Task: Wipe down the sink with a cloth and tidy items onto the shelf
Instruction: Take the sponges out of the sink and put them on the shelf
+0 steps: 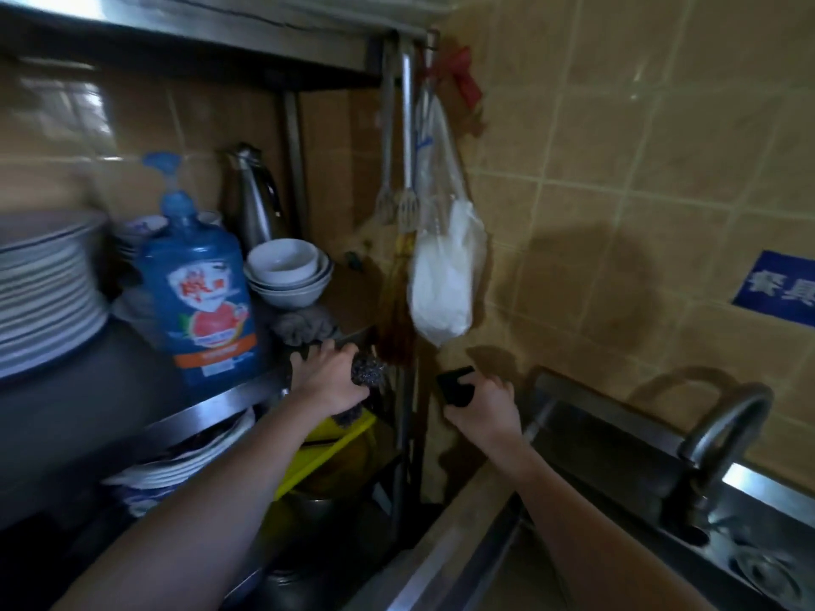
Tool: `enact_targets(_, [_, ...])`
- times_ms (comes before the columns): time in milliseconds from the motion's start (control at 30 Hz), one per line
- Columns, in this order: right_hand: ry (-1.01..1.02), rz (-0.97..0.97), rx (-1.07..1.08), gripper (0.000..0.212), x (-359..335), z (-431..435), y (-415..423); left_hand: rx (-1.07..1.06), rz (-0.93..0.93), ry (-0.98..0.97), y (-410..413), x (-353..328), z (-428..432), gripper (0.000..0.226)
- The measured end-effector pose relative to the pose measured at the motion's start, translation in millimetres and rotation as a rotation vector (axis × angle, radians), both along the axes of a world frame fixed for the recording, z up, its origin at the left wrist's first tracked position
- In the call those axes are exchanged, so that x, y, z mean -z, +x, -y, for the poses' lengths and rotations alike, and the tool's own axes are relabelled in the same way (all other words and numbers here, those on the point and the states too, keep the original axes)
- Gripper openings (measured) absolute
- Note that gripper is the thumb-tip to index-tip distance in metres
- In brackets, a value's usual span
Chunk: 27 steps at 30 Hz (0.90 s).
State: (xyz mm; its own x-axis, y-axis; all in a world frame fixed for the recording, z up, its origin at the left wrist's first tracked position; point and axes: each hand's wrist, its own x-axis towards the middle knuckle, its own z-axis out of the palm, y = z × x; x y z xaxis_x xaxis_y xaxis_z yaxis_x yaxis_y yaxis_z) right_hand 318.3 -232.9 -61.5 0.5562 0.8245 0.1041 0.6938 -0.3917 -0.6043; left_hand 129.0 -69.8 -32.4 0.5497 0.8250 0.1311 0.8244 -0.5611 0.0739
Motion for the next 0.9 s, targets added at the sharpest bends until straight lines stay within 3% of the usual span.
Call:
enact_targets(300, [0.008, 0.090, -0.074, 0.053, -34.4, -45.5, -64.2, -0.108, 0.028, 0.081, -75.5, -37.5, -3.0, 0.069])
enact_targets(633, [0.012, 0.114, -0.257, 0.054, -48.0, -64.3, -132.7, -0.220, 0.057, 0.043, -150.3, -42.8, 20.8, 0.073])
enact_targets(900, [0.010, 0.125, -0.387, 0.052, -51.1, -72.2, -181.1, -0.368, 0.102, 0.000, -212.3, -51.8, 46.2, 0.062])
